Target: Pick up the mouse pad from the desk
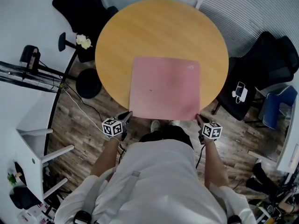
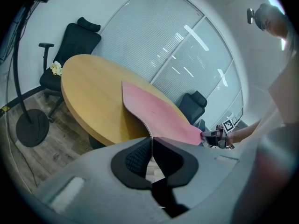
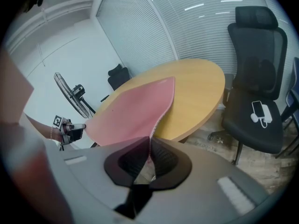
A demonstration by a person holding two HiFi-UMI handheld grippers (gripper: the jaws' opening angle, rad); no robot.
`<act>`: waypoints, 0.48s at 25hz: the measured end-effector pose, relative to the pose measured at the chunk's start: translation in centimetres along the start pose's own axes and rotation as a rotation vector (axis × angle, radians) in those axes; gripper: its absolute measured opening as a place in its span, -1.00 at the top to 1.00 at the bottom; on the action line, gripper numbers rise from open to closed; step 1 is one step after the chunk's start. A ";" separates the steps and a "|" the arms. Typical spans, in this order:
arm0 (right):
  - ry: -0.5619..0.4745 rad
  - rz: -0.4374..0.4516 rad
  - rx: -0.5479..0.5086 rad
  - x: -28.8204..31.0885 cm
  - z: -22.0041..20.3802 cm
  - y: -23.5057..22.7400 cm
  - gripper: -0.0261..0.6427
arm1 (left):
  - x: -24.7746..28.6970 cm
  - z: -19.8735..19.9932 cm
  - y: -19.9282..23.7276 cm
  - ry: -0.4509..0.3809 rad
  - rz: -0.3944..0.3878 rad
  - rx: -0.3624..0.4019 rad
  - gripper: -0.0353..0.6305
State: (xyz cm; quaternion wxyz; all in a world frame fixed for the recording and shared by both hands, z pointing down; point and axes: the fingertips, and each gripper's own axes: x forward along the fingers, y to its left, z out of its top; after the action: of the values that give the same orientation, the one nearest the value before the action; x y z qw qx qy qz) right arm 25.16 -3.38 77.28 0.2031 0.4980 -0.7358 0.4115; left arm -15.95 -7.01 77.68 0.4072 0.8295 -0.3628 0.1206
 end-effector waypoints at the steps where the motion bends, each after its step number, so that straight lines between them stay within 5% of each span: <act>1: -0.007 0.000 0.000 -0.1 0.2 0.1 0.87 | 0.0 0.3 -0.2 -0.009 -0.003 0.003 0.85; 12: -0.078 0.015 -0.033 -1.2 2.5 1.4 0.87 | -0.2 3.8 -2.2 -0.106 -0.037 0.045 0.85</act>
State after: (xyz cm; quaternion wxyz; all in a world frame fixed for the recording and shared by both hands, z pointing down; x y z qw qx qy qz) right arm 24.74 -4.44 74.42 0.1795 0.5049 -0.7535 0.3810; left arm -14.91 -8.96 73.87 0.3709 0.8502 -0.3656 0.0771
